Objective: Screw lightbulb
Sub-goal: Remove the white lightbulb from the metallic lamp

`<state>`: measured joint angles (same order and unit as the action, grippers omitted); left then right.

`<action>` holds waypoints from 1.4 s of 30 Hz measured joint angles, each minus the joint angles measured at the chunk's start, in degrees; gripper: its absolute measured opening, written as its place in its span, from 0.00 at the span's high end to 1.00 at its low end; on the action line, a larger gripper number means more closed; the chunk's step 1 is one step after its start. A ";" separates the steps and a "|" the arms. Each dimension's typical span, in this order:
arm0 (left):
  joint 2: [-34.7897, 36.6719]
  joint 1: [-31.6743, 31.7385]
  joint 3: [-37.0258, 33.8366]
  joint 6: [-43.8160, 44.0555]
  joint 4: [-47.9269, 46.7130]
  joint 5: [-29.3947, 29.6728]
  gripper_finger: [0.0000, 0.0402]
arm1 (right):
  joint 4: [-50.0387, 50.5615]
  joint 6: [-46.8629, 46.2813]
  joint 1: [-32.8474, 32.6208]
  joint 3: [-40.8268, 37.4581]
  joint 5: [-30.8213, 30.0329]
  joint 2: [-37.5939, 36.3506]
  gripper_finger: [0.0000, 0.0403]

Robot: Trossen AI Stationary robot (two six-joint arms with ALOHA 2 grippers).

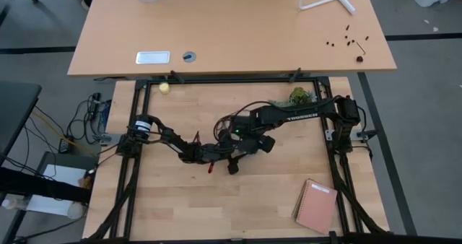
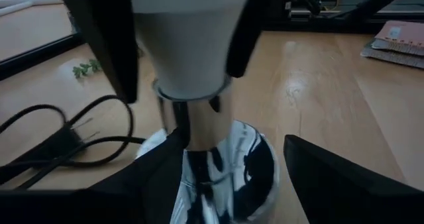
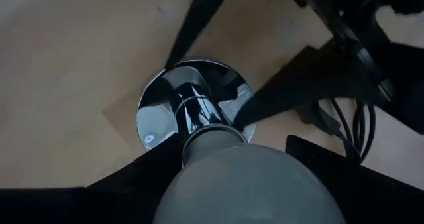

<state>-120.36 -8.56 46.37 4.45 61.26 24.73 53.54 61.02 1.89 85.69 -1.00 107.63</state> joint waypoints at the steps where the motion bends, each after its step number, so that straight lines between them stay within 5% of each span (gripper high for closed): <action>1: 0.00 0.00 0.00 0.00 -0.02 0.00 0.35 | 0.06 0.50 0.00 0.00 -0.61 0.00 0.33; 12: 0.00 -0.09 0.00 0.28 0.15 0.73 0.34 | -0.11 -10.45 -0.37 0.00 1.32 0.00 0.24; 21: 0.00 0.04 0.00 0.15 0.15 4.83 0.15 | 1.31 -18.11 -0.79 1.50 2.46 0.00 0.02; 42: -8.35 2.19 10.47 -4.55 1.07 5.43 0.23 | 12.32 -37.78 -0.32 6.14 2.37 -0.49 0.07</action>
<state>-128.70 -6.37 56.84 -0.10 62.33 30.15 65.86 23.24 1.57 91.83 1.37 107.15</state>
